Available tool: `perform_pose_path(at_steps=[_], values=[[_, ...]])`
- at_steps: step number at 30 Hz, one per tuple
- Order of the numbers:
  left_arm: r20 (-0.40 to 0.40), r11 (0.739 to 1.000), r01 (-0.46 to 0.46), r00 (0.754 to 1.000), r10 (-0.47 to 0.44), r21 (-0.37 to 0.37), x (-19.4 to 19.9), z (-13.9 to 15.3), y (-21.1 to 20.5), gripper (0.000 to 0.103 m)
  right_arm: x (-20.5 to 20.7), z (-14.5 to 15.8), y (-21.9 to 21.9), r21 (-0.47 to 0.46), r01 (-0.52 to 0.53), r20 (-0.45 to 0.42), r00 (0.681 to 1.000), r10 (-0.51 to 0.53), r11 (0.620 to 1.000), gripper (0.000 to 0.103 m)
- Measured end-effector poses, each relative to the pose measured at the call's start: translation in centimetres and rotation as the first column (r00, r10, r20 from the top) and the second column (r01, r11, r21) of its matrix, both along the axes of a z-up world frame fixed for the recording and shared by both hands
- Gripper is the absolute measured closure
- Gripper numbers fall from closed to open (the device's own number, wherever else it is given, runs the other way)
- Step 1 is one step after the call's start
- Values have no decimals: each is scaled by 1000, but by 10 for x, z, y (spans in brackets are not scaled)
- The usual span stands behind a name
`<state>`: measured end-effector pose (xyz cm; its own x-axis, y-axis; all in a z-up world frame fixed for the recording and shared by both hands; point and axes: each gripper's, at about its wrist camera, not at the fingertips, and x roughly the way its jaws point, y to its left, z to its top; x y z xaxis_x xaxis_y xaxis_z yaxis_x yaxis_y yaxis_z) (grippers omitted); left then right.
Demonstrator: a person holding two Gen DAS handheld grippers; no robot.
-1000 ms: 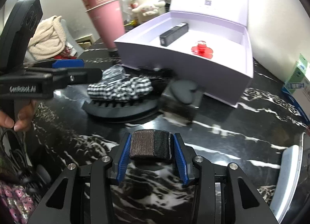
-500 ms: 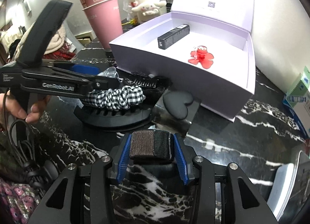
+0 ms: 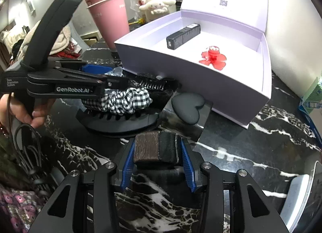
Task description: Organize rigid objects
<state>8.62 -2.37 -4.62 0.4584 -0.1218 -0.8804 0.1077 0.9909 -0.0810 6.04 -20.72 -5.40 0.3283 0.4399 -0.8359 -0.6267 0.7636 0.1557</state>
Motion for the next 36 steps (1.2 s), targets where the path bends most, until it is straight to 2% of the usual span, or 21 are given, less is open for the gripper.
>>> perform_pose_path(at_steps=[6,18,19,20,24,27,33,36], values=[[16,1000,-9,1000,9,-3,-9,7,5,51,0,-2,-3,3,12,5,1000,-12,1000,61],[116,1000,-21,993,21,-5,-31,32,9,52,-24,8,-10,9,47,27,999,-47,999,61],[122,1000,-20,992,21,-6,-34,35,8,60,-26,10,-11,11,50,33,998,-50,999,61],[124,1000,-17,992,19,-11,-35,37,7,75,-28,13,-13,13,54,43,998,-55,998,61],[119,999,-31,992,32,-9,-40,39,7,75,-38,21,-17,26,72,73,995,-74,997,61],[105,999,-22,994,25,-34,-41,33,8,75,-45,23,-16,33,79,90,993,-82,996,61],[144,997,-20,989,31,-74,-53,34,18,75,-54,23,-13,47,91,82,992,-94,995,61],[135,996,-49,989,60,-81,-53,34,26,75,-58,25,-11,49,91,75,993,-94,995,61]])
